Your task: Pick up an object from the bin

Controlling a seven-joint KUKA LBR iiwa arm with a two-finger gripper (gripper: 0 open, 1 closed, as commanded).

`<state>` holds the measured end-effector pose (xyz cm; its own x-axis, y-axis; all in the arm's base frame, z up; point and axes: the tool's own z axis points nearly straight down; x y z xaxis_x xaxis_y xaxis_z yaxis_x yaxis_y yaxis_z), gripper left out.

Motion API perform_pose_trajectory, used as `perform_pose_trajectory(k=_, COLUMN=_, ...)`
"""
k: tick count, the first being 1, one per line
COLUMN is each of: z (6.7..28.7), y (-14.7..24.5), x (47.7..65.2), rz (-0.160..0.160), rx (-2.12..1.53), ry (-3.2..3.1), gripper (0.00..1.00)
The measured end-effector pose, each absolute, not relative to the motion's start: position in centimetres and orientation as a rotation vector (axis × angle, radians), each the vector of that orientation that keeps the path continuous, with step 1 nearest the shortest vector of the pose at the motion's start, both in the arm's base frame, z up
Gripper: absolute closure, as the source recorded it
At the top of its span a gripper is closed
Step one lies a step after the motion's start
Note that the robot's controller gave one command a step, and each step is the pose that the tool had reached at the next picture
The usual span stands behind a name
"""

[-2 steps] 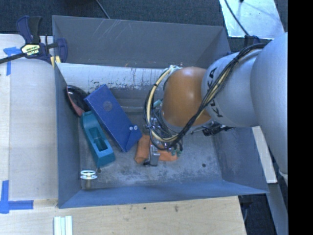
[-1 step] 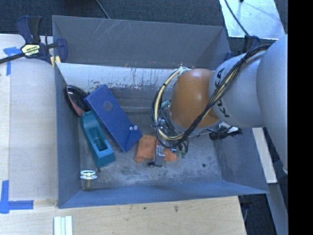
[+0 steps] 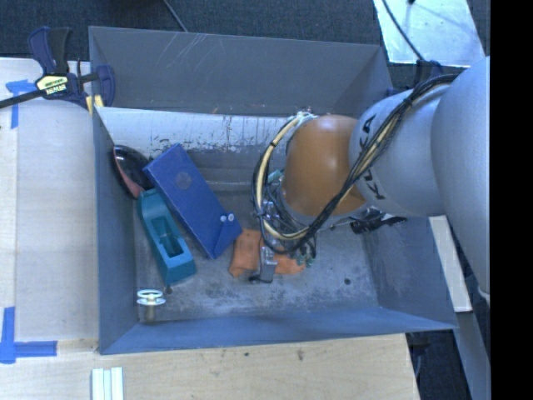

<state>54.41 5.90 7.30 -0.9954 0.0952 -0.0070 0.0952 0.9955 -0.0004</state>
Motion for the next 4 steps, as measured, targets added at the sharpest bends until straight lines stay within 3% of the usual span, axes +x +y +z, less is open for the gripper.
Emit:
perform_pose_trajectory(k=1, z=7.1, y=4.8, x=54.4, rz=0.003, rx=0.233, ry=3.129, gripper=1.0)
perform_pose_trajectory(k=4, z=8.4, y=4.8, x=54.3, rz=0.001, rx=0.235, ry=3.131, gripper=1.0)
